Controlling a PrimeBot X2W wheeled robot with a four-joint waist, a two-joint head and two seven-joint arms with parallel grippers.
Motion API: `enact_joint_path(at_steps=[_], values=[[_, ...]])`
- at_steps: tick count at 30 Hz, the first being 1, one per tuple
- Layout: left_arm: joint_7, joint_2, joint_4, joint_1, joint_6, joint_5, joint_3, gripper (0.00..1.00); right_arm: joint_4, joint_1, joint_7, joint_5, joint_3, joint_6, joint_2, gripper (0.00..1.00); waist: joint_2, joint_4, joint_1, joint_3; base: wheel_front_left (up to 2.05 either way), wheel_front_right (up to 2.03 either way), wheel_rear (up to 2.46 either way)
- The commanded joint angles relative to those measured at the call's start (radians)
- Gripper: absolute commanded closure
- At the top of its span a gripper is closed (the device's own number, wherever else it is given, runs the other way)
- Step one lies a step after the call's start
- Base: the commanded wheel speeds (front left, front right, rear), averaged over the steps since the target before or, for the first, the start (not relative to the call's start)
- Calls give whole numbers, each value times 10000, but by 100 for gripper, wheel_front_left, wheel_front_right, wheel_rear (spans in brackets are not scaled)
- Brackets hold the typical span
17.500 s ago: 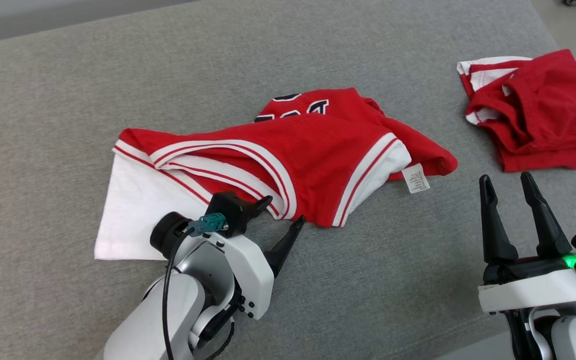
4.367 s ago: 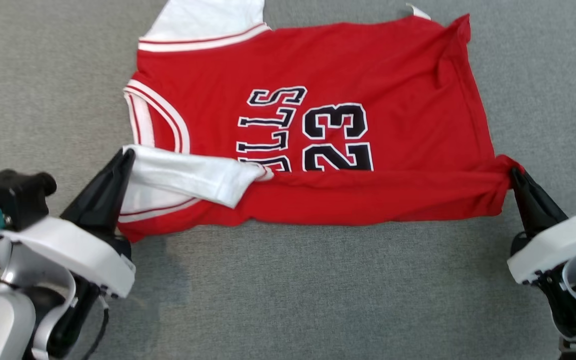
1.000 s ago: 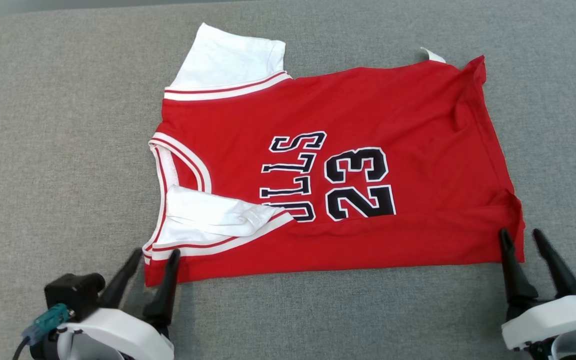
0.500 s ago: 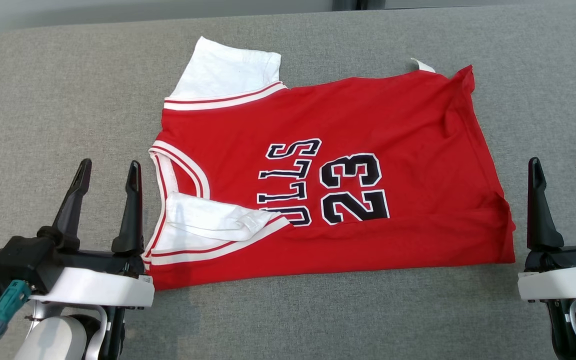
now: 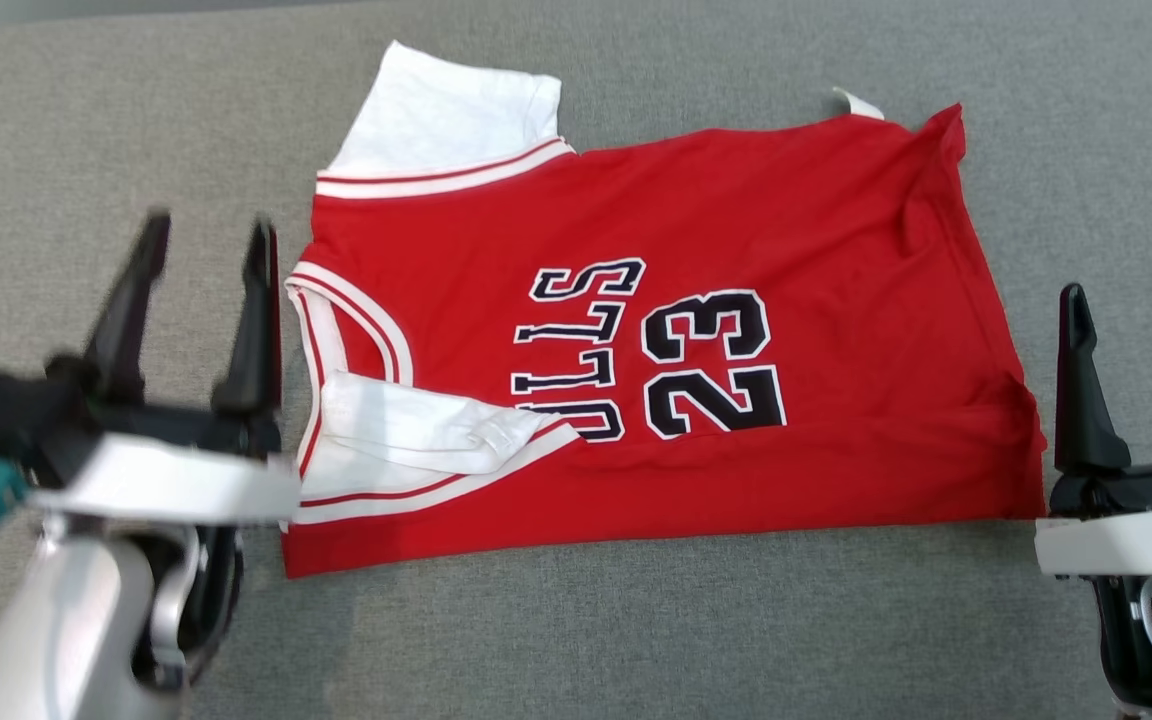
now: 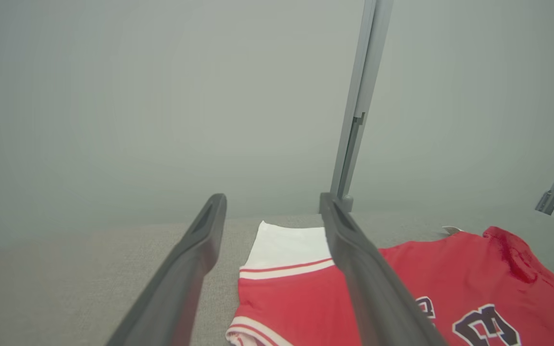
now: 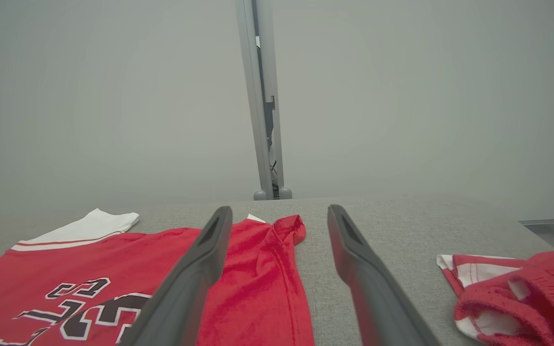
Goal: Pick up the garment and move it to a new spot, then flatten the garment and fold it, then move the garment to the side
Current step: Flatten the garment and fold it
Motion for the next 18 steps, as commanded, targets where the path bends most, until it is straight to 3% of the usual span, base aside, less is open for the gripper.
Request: enact_joint_path(at_steps=[1,9,14,18], values=[[175,117,133,-842,-219,-12,4,0,8,-248,-35,95,37,-3,-17,0,0,-60,0,284,0,0,0],[1368,377,1808,-4114,-1363,-488,-129,0,316,-1014,-245,307,504,-3,-18,0,0,-718,0,1324,0,0,0],[2376,443,4291,-6289,-2354,-781,-470,0,664,-1564,-536,479,904,-3,-17,0,0,-1327,0,2098,0,0,0],[2897,406,6278,-7555,-2873,-952,-721,0,975,-1865,-769,652,1234,-3,-15,0,0,-1746,0,2569,0,0,0]])
